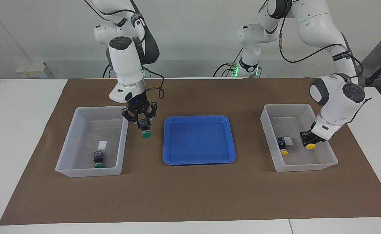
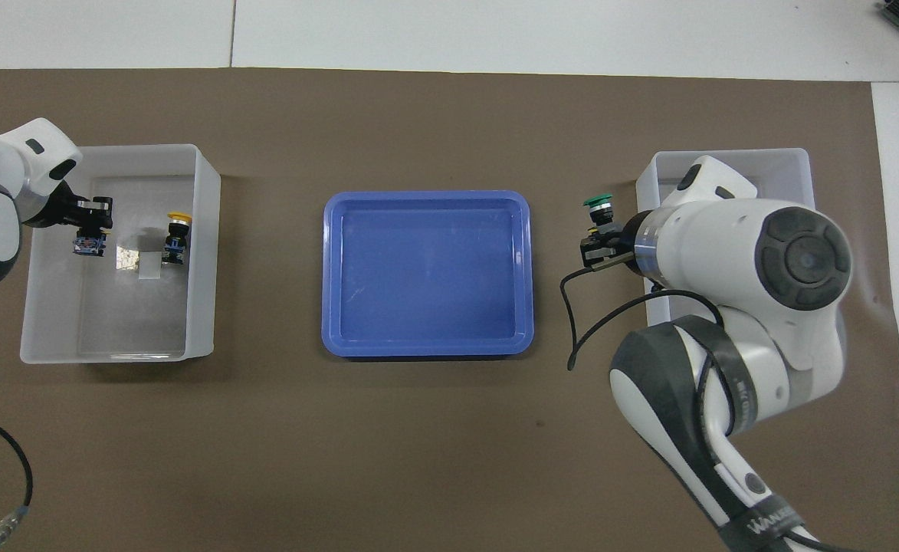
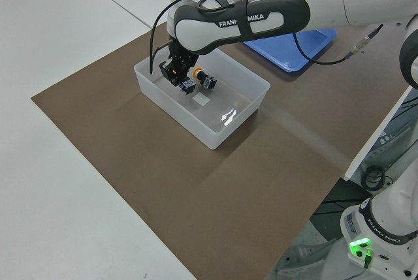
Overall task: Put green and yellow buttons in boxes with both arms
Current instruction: 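Carry the second green button into the right bin with the right gripper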
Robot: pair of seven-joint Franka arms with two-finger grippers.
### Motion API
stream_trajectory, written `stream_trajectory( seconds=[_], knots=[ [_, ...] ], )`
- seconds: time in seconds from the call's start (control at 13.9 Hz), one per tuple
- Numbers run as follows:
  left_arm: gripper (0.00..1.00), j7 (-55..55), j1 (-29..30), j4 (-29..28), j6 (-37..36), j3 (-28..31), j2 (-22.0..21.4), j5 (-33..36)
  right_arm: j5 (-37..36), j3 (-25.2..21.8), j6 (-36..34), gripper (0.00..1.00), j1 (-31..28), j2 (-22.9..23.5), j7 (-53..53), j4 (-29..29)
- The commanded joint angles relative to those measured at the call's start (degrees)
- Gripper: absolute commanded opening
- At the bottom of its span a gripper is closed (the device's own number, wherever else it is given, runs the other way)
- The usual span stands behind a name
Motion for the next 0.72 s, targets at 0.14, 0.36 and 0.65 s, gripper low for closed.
stream_trajectory(
  seconds=[0.14,0.36,0.65],
  knots=[
    [0.0,0.8,0.7,-4.0,3.6,-0.4,-1.6,1.1,-1.1,0.8,-1.9,0.0,-6.1,-2.1,2.2,-1.5],
    [0.19,0.8,0.7,-5.7,5.7,-0.4,-1.8,1.1,-0.8,0.8,0.0,0.0,-12.2,-2.0,2.5,-1.7],
    [0.97,0.8,0.5,-5.2,4.9,-0.4,-1.7,1.1,-0.8,0.8,0.1,0.0,-18.0,-1.0,1.1,-1.8]
  ],
)
